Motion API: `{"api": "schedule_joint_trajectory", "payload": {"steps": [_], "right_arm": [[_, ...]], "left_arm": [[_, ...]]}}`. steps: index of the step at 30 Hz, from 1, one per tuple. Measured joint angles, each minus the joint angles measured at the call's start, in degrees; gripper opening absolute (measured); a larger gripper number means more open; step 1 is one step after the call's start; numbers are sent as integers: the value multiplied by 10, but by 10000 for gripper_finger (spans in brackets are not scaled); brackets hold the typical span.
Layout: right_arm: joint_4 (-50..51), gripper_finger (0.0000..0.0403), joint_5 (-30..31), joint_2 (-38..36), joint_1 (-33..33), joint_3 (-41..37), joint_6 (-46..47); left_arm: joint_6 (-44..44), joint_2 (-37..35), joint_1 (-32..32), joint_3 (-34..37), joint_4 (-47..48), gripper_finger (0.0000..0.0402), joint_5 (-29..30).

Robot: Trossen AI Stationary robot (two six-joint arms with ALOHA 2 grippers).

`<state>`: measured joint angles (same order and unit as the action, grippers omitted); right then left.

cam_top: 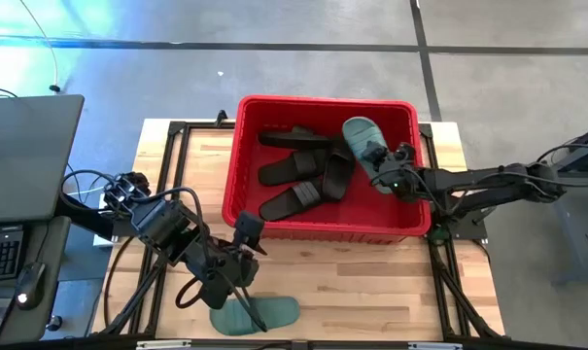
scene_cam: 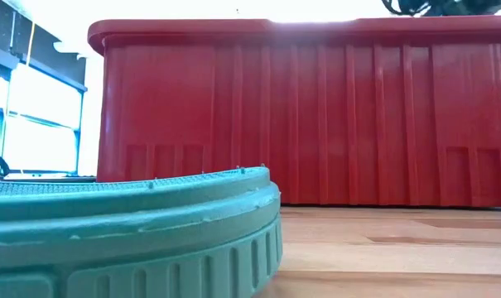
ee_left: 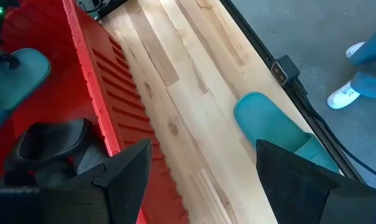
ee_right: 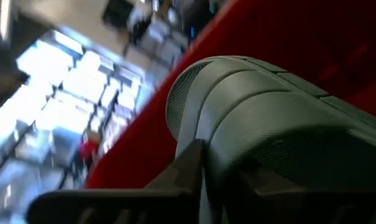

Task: Pick and place slides into bin
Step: Put the green slide into the red bin

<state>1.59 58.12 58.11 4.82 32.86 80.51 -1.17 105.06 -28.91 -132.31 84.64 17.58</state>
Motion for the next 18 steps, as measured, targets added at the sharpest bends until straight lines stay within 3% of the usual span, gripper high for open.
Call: {"api": "schedule_joint_trajectory", "payload": {"steps": [4, 8, 13, 18], "right_arm": [[10, 86, -79, 0, 27, 0, -28], [20, 133, -77, 0, 43, 0, -22], [112, 170, -68, 0, 65, 0, 6], [211, 180, -169, 7, 91, 1, 47]], "left_arm": [[-1, 0, 0, 0, 0, 271, 0], [-1, 0, 0, 0, 0, 271, 0], [0, 0, 0, 0, -1, 271, 0], [0, 0, 0, 0, -1, 271, 0]]}}
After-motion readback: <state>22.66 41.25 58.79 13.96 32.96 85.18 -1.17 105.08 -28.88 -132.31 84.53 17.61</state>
